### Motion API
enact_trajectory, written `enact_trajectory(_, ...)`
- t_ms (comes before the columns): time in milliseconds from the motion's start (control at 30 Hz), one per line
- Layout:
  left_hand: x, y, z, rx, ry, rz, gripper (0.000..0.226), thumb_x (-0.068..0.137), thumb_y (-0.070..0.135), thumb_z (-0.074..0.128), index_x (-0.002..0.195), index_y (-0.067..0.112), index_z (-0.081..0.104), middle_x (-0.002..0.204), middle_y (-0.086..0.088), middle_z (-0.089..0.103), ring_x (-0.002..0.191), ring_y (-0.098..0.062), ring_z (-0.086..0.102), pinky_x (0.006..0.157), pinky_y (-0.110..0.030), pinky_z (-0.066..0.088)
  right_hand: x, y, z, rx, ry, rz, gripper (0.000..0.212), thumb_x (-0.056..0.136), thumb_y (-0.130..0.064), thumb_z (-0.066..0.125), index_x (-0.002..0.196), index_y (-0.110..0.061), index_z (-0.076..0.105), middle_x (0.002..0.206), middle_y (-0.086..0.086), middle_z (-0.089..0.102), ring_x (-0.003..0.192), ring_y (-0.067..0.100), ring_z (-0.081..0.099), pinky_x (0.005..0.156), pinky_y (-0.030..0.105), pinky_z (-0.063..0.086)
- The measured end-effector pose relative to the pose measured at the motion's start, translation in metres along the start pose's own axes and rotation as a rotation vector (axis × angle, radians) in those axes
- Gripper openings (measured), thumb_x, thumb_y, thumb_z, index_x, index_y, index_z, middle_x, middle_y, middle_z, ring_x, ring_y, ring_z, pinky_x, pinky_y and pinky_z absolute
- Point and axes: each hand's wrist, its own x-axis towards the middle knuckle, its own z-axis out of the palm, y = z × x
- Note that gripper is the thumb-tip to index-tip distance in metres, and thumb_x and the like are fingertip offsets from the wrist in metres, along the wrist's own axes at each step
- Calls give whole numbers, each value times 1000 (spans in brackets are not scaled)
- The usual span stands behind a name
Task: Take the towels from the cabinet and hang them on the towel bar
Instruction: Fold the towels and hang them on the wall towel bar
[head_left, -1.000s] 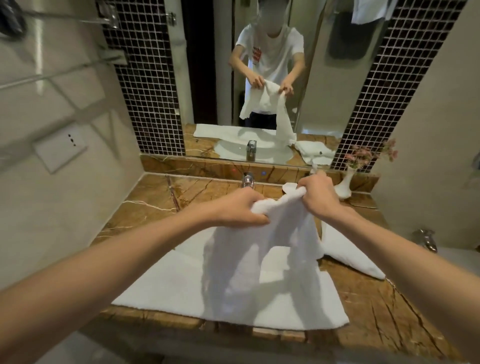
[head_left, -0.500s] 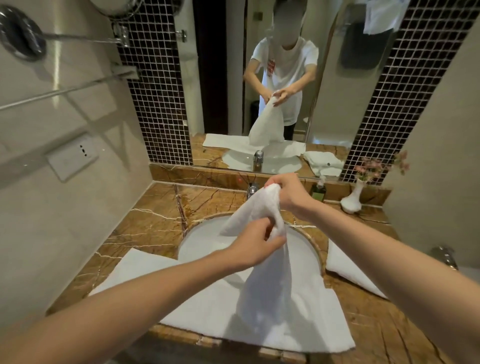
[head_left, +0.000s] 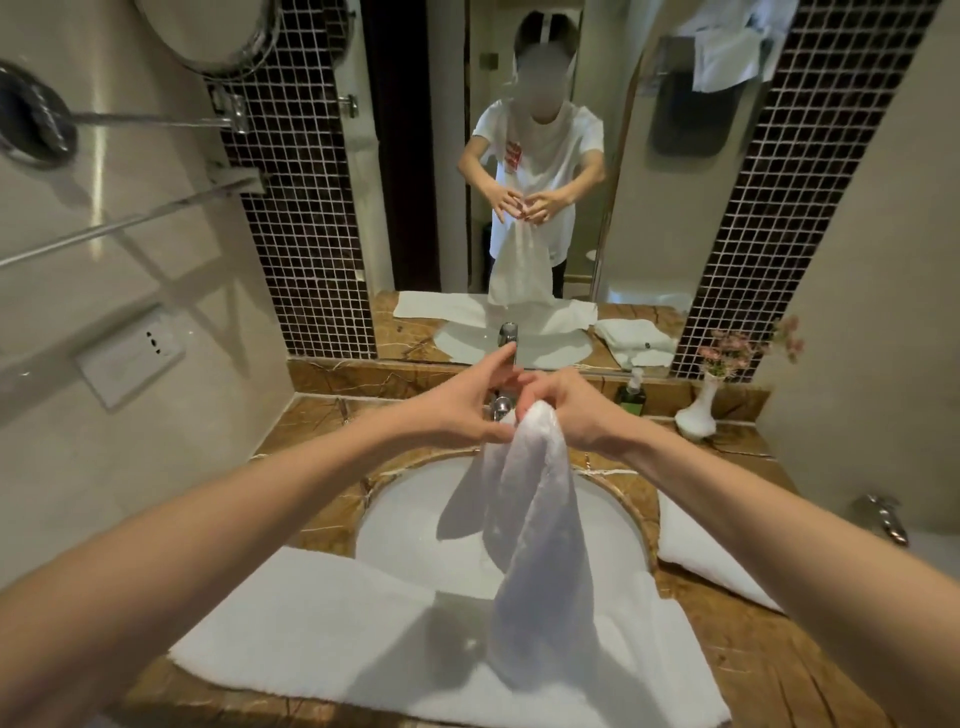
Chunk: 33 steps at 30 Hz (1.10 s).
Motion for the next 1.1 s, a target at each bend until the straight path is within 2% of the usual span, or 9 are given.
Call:
enact_trajectory(100,8,-1,-3,-27,-31,31,111,74,19,80,152,22,2,155,1,27,138,-9,30,108,-26,24,-4,-4,3,5,33,-37,9,70,2,76,65,-2,70,115,-20,58,111,-8,49,84,17,42)
enact_trajectory(267,10,-3,12,-113,-25,189,94,74,16,80,148,15,23,140,7,45,126,-1,47,104,-20,40,-4,7,4,-30,155,-111,22,65,-4,83,76,-14,67,114,-1,54,109,10,55,88,22,47)
enact_trajectory(367,7,-1,17,-251,-16,213,80,77,-1,74,145,12,32,98,13,68,92,0,63,86,-18,47,0,16,4,-33,255,-94,45,63,-10,87,96,-16,57,108,4,55,98,12,58,79,20,48)
enact_trajectory(433,4,-1,18,-212,9,171,75,78,-3,71,143,11,37,70,15,66,70,-2,60,72,-15,47,0,17,4,36,253,-17,56,63,-12,87,106,-17,52,112,4,59,102,14,60,78,21,51)
enact_trajectory(567,0,-3,10,-18,138,139,38,74,7,75,110,10,68,85,8,72,80,-8,67,72,-22,53,-3,17,1,148,238,134,37,79,-12,76,111,-10,59,107,6,65,98,19,64,81,30,55)
enact_trajectory(667,0,-13,2,86,202,108,12,74,17,76,83,10,74,75,-7,71,66,-10,60,61,-31,48,-10,19,5,308,197,174,23,94,-27,58,101,-7,67,91,4,65,84,18,59,76,31,48)
enact_trajectory(767,-1,-20,-6,141,241,85,16,73,23,78,73,10,70,68,-7,67,60,-10,54,54,-28,41,-15,26,15,185,159,176,29,91,-42,58,105,-18,66,98,-2,68,90,10,62,79,24,48)
enact_trajectory(867,-4,-22,-12,228,309,72,20,75,24,74,66,12,61,62,-1,60,56,-10,49,53,-28,38,-18,34,27,78,130,148,31,83,-36,70,109,-22,62,103,-5,68,93,4,64,78,18,51)
enact_trajectory(1100,-14,-28,-34,249,334,13,26,82,26,69,61,16,56,61,0,54,56,-10,46,53,-24,36,-19,52,47,-77,60,244,34,79,-30,71,104,-11,57,100,4,63,91,19,61,74,35,55)
